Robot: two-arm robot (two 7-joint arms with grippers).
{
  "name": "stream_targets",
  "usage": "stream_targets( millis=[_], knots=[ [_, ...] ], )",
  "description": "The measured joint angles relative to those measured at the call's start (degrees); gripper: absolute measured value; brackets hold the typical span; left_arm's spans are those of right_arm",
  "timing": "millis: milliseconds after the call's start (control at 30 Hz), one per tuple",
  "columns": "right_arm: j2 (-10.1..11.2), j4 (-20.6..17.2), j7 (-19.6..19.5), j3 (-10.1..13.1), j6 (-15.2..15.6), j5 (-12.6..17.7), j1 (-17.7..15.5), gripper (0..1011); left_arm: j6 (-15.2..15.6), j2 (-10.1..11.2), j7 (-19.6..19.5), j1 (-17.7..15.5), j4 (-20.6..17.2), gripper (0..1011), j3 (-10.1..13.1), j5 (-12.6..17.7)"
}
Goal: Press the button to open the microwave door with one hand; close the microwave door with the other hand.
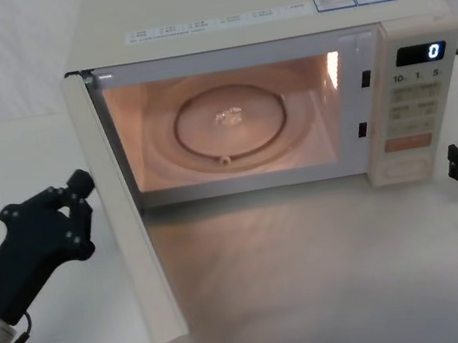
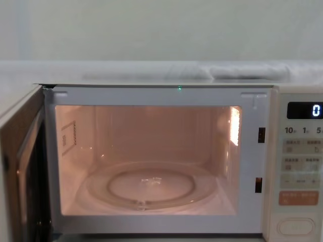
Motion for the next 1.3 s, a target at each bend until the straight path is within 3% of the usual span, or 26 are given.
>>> stream_targets(
  millis=[167, 333, 400, 967, 1300],
  knots=[
    [0.00, 0.00, 0.00, 0.00, 0.00, 0.00, 0.01, 1002, 0.50, 2.61, -3.49, -2.54, 1.47, 0, 3.24, -0.86],
    [0.00, 0.00, 0.00, 0.00, 0.00, 0.00, 0.01, 1002, 1.29, 3.78, -5.09, -5.86, 3.17, 0, 6.17, -0.88],
    [0.00, 0.00, 0.00, 0.00, 0.00, 0.00, 0.01, 1002, 1.74, 4.09, -5.86, -8.60, 4.47, 0, 8.35, -0.91],
    [0.00, 0.00, 0.00, 0.00, 0.00, 0.00, 0.01, 1002, 2.09, 4.85, -9.45, -17.26, 8.76, 0, 17.02, -1.95],
    [0.00, 0.00, 0.00, 0.01, 0.00, 0.00, 0.00, 1002, 3.82, 3.31, -10.91, -24.49, 11.97, 0, 25.09, -0.17]
  ],
)
